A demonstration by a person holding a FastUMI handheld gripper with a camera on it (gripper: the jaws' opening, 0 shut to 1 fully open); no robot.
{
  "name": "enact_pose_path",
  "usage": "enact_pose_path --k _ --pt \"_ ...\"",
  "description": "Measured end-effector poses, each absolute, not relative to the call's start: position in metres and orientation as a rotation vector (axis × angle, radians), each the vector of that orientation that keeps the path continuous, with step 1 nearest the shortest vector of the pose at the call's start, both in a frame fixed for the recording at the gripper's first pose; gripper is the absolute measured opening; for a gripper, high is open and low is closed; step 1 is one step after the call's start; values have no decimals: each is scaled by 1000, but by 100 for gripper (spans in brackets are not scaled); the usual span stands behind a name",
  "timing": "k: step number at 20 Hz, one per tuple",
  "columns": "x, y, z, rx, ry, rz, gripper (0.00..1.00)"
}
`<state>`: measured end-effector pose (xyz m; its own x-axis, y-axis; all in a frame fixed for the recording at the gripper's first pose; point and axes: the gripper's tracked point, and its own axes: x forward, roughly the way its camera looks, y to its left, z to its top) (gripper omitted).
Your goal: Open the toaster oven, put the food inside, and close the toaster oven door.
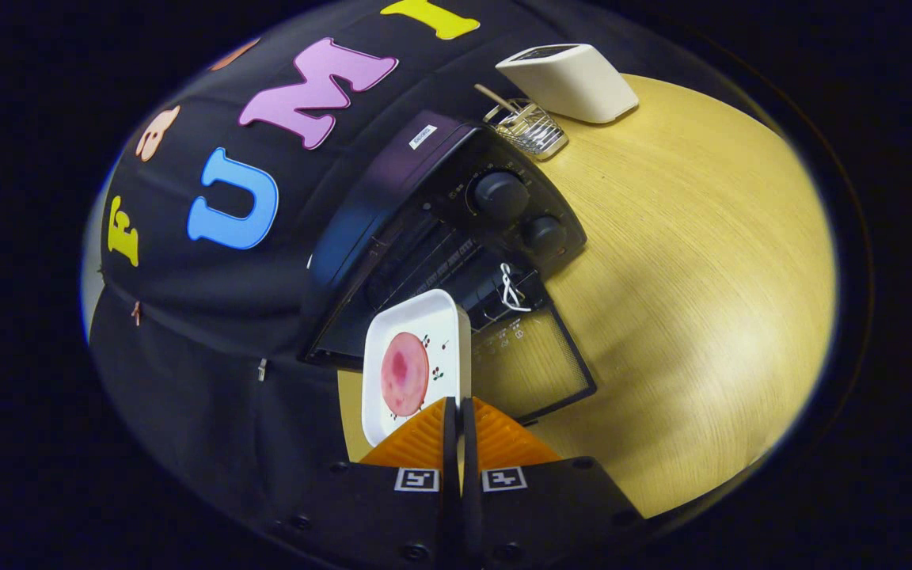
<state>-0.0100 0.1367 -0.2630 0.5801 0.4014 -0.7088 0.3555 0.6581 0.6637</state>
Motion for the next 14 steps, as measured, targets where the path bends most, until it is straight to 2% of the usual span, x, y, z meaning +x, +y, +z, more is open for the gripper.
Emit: enact_pose_path --k 14 --pt "86 161 -299 1117 735 -275 5"
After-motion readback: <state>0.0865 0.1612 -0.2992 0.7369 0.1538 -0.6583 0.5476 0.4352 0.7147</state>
